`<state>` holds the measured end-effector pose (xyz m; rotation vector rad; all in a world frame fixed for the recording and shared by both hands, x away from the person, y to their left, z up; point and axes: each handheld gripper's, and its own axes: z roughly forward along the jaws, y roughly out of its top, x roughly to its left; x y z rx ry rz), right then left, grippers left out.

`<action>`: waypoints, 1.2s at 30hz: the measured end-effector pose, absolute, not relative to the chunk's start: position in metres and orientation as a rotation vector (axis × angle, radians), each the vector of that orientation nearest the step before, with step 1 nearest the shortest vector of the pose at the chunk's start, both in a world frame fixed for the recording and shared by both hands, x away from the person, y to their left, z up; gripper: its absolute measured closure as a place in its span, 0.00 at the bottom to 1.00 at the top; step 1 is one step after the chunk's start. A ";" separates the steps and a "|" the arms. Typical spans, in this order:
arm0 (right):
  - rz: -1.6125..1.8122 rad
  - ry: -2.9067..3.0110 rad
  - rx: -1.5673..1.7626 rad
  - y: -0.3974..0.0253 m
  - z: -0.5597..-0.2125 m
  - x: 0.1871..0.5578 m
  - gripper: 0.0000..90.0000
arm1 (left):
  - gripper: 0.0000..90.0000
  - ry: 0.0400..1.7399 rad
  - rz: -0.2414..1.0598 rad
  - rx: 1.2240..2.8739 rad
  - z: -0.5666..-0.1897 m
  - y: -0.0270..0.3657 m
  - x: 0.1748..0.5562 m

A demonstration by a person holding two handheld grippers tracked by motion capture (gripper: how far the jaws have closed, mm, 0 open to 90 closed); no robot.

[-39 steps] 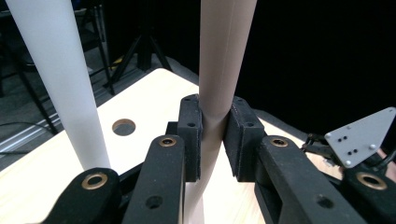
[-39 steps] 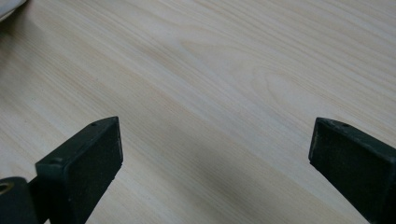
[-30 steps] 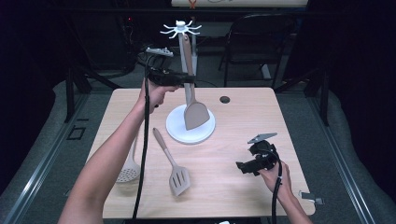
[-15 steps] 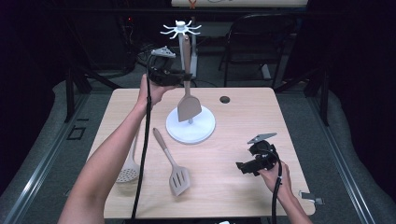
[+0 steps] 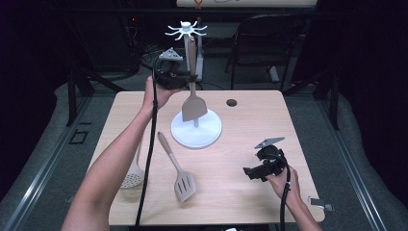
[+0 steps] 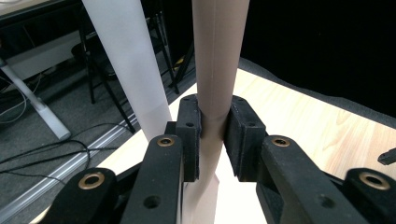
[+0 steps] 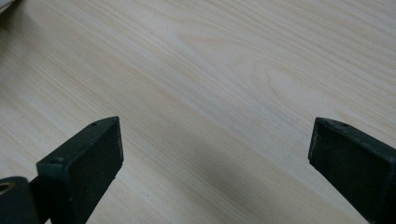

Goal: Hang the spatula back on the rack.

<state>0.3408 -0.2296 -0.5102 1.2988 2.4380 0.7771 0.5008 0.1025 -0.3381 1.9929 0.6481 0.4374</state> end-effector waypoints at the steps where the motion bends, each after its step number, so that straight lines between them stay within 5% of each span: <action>1: 0.777 2.439 1.299 -0.230 -0.510 0.341 0.03 | 0.79 0.652 0.434 1.992 -0.338 0.103 0.500; 5: 0.780 2.447 1.293 -0.230 -0.511 0.341 0.03 | 0.62 0.696 0.430 1.987 -0.338 0.110 0.497; 8: 0.787 2.449 1.294 -0.229 -0.511 0.340 0.03 | 0.60 0.695 0.423 1.980 -0.340 0.116 0.492; 36: 0.757 2.469 1.280 -0.224 -0.513 0.342 0.04 | 0.97 0.595 0.559 1.872 -0.289 0.130 0.453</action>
